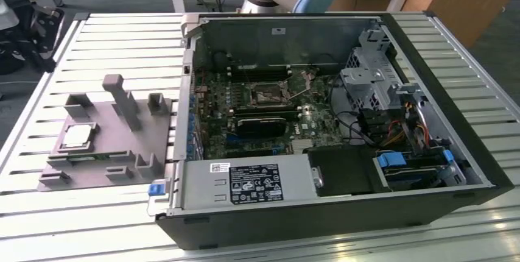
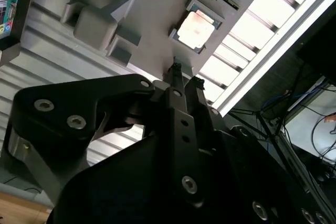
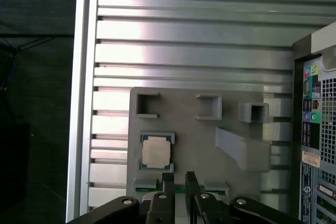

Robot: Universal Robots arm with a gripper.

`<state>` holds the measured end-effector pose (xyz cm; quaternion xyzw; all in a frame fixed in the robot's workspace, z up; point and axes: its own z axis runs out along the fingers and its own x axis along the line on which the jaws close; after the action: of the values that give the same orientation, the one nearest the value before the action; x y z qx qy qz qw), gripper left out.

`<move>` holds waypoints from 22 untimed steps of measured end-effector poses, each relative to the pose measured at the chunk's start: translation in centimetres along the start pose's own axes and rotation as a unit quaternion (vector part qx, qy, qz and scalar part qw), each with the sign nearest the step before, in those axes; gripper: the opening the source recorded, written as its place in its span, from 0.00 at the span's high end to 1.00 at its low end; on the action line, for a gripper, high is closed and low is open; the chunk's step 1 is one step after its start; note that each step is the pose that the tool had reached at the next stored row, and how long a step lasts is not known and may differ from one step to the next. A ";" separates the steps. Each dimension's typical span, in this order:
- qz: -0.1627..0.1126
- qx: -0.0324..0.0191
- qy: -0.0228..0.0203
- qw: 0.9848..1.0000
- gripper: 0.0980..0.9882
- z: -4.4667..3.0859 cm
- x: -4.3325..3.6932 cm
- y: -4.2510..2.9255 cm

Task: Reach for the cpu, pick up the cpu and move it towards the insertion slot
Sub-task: 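Reach for the cpu, then pick up the cpu and move it towards the insertion slot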

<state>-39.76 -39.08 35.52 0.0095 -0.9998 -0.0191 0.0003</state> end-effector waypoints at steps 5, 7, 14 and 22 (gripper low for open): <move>0.000 0.000 0.000 1.000 0.65 0.88 0.51 -0.15; 0.000 0.000 0.000 1.000 0.59 1.24 0.73 -0.22; -0.001 0.000 0.000 1.000 0.26 2.50 1.35 -0.69; 0.004 0.000 0.000 1.000 0.19 3.94 1.88 -0.90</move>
<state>-41.62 -39.87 31.54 0.0051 -0.9998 -0.0191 0.0002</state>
